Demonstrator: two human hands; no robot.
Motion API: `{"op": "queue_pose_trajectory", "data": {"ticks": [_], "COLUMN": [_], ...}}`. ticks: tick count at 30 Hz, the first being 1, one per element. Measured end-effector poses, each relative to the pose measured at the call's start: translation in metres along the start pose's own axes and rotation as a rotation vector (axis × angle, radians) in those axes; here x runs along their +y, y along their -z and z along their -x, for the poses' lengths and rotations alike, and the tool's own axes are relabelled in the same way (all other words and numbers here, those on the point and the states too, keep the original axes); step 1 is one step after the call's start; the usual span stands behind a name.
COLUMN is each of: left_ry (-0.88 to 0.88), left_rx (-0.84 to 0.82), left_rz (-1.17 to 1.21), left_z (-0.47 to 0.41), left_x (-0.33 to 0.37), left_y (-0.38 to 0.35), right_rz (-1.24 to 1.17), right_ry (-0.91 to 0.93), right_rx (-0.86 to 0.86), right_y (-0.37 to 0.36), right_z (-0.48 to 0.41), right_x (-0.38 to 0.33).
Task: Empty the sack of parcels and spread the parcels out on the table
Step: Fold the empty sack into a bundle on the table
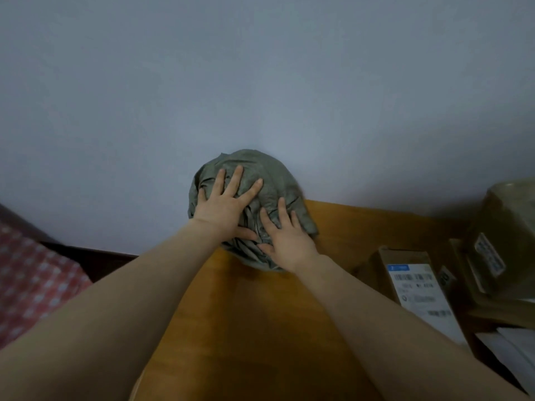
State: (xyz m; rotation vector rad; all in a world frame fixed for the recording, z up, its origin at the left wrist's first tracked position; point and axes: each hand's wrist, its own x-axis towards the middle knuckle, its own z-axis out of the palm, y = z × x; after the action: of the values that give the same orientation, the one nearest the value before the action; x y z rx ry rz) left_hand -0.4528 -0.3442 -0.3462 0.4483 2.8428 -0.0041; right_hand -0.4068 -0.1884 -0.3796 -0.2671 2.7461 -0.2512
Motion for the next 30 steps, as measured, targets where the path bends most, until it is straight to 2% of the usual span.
{"op": "queue_pose_trajectory", "data": {"ticks": [10, 16, 22, 24, 27, 30], "left_ry": [0.078, 0.102, 0.136, 0.137, 0.115, 0.086], "left_rx": [-0.141, -0.134, -0.117, -0.084, 0.098, 0.222], "left_rz": [0.103, 0.091, 0.047, -0.001, -0.17, -0.152], "left_z": [-0.037, -0.033, -0.031, -0.024, -0.007, 0.012], "left_x": [-0.023, -0.017, -0.01, -0.006, 0.006, 0.017], "left_y": [-0.021, -0.016, -0.019, -0.016, -0.012, -0.004], "right_rz": [0.004, 0.0, 0.031, 0.053, 0.063, -0.023], "right_ry": [-0.014, -0.006, -0.076, -0.079, -0.062, -0.055], "right_rx": [-0.085, -0.105, -0.132, -0.14, -0.079, 0.002], "right_y": [-0.006, -0.002, -0.009, -0.002, 0.012, 0.019], "right_z": [-0.043, -0.018, -0.026, -0.018, 0.002, 0.028], "right_x": [-0.004, -0.003, -0.01, -0.008, -0.003, 0.0]}}
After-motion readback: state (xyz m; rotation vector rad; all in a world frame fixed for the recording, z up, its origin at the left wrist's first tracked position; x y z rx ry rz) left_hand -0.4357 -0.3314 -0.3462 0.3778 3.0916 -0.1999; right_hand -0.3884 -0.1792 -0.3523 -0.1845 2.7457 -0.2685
